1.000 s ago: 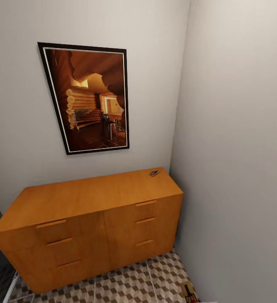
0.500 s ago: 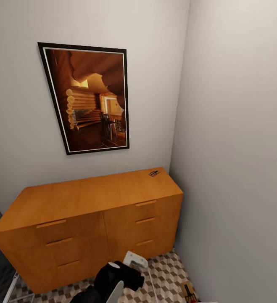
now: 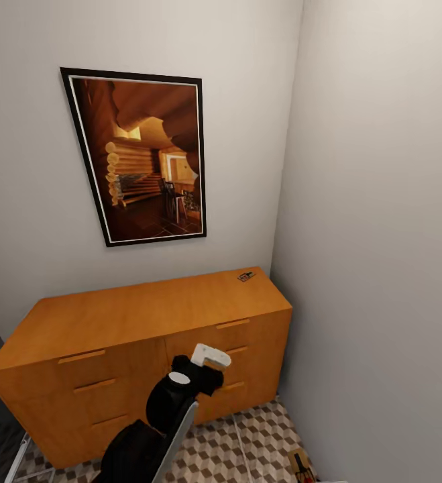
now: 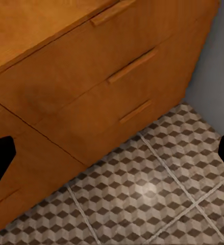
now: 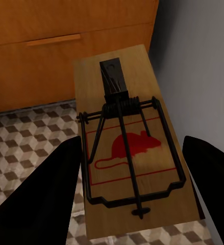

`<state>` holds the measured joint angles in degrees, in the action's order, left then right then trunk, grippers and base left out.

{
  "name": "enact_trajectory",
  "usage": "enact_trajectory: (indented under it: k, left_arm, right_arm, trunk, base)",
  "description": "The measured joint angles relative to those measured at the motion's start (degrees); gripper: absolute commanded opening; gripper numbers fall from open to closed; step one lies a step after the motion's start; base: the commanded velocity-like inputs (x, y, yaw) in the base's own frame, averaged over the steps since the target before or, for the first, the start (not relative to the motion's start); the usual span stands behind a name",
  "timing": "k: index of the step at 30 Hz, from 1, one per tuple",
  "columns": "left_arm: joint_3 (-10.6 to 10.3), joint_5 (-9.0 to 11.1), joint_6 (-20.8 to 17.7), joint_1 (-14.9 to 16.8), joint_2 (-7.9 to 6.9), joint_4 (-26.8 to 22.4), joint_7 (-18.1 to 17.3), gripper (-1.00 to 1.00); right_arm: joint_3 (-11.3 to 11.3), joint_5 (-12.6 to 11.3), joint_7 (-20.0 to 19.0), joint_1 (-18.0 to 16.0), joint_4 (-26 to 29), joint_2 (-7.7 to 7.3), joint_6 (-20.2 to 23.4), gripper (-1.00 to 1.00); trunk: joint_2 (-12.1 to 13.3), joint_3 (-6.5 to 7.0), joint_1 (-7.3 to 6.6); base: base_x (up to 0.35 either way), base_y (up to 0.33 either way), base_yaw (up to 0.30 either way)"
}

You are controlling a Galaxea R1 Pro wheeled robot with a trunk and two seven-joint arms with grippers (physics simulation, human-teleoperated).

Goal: Take the four mousetraps from the cabinet in the bathroom and place them on the bathroom floor. Make sure all four end up on the same floor surface, and ensure that at least two of them are either under or directly next to the same bathroom sink.

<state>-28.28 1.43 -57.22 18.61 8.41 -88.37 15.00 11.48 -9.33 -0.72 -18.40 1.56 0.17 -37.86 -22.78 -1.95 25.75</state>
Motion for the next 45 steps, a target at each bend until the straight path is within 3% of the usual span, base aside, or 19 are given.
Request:
enact_trajectory:
  k: [2, 4, 7, 8, 13, 14, 18, 23, 26, 29, 31, 36, 38, 45]
  left_arm:
    - [4.77, -0.14, -0.38, 4.38, 0.01, -0.2, -0.09, 1.0]
    - [6.48, 0.07, -0.62, 7.57, 0.02, -0.24, -0.16, 1.0]
    - [7.55, 0.41, -0.92, 11.84, 0.03, -0.17, -0.24, 1.0]
    - [7.93, 0.4, -1.09, 14.72, 0.03, -0.04, -0.25, 1.0]
    - [8.3, 0.63, -1.25, 22.51, 0.09, 2.23, -0.28, 1.0]
    - [8.38, 0.61, -1.3, 25.78, 0.15, 4.77, -0.3, 1.0]
    - [8.54, 1.11, -1.31, 32.64, 0.31, 11.9, -0.43, 1.0]
    - [9.12, 5.43, -1.1, 42.49, 0.38, 27.05, -0.8, 1.0]
    - [9.24, 7.62, -0.91, 45.97, 0.39, 34.09, -0.88, 1.0]
    - [9.36, 9.28, -0.72, 48.46, 0.34, 42.88, -1.31, 1.0]
    - [9.4, 9.59, -0.67, 48.73, 0.29, 44.11, -2.21, 1.0]
    - [9.38, 9.92, -0.66, 48.93, 0.1, 43.7, -6.86, 1.0]
    - [9.3, 10.04, -0.67, 48.97, -0.14, 42.67, -10.39, 1.0]
    - [9.06, 10.33, -0.84, 48.95, -1.89, 37.79, -13.45, 1.0]
  right_arm:
    - [0.0, 0.0, 0.0, 0.0, 0.0, 0.0, 0.0, -1.0]
    - [0.0, 0.0, 0.0, 0.0, 0.0, 0.0, 0.0, -1.0]
    - [0.0, 0.0, 0.0, 0.0, 0.0, 0.0, 0.0, -1.0]
    - [0.0, 0.0, 0.0, 0.0, 0.0, 0.0, 0.0, -1.0]
    - [0.0, 0.0, 0.0, 0.0, 0.0, 0.0, 0.0, -1.0]
    - [-0.01, 0.0, 0.0, 0.0, 0.0, 0.0, 0.0, -1.0]
    - [0.0, 0.0, 0.0, -0.02, 0.0, 0.0, 0.0, -1.0]
    - [0.0, 0.0, -0.01, 0.0, 0.0, -0.01, 0.0, -1.0]
    - [0.01, 0.0, -0.08, 0.0, 0.0, 0.0, 0.0, -1.0]
    - [0.02, 0.0, -0.2, 0.0, 0.0, -0.01, 0.0, -1.0]
    - [0.01, 0.0, -0.24, 0.0, 0.0, -0.04, -0.01, -1.0]
    - [0.01, 0.0, -0.19, 0.0, 0.0, -0.05, -0.07, -1.0]
    - [0.02, -0.05, -0.17, 0.0, 0.0, -0.04, -0.08, -1.0]
    - [0.01, -0.11, -0.09, 0.01, 0.01, -0.01, -0.09, -1.0]
  trunk:
    - [0.01, 0.01, 0.0]
    - [0.0, 0.01, 0.0]
    - [0.0, 0.0, 0.0]
    - [0.0, 0.01, 0.0]
    - [0.0, 0.01, 0.0]
    - [0.01, 0.01, 0.01]
    - [0.0, 0.0, 0.0]
    - [0.01, 0.0, 0.0]
    - [0.01, 0.0, 0.0]
    - [0.01, 0.0, 0.0]
    - [0.0, 0.0, 0.0]
    - [0.0, 0.0, 0.0]
    - [-0.01, 0.0, 0.0]
    - [-0.01, 0.05, 0.0]
  base:
    - [0.0, 0.0, 0.0]
    - [0.0, 0.0, 0.0]
    - [0.0, 0.0, 0.0]
    - [0.0, 0.0, 0.0]
    - [0.0, 0.0, 0.0]
    - [0.0, 0.0, 0.0]
    - [0.0, 0.0, 0.0]
    - [0.0, 0.0, 0.0]
    - [0.0, 0.0, 0.0]
    - [0.0, 0.0, 0.0]
    - [0.0, 0.0, 0.0]
    - [0.0, 0.0, 0.0]
    - [0.0, 0.0, 0.0]
    - [0.0, 0.0, -0.078]
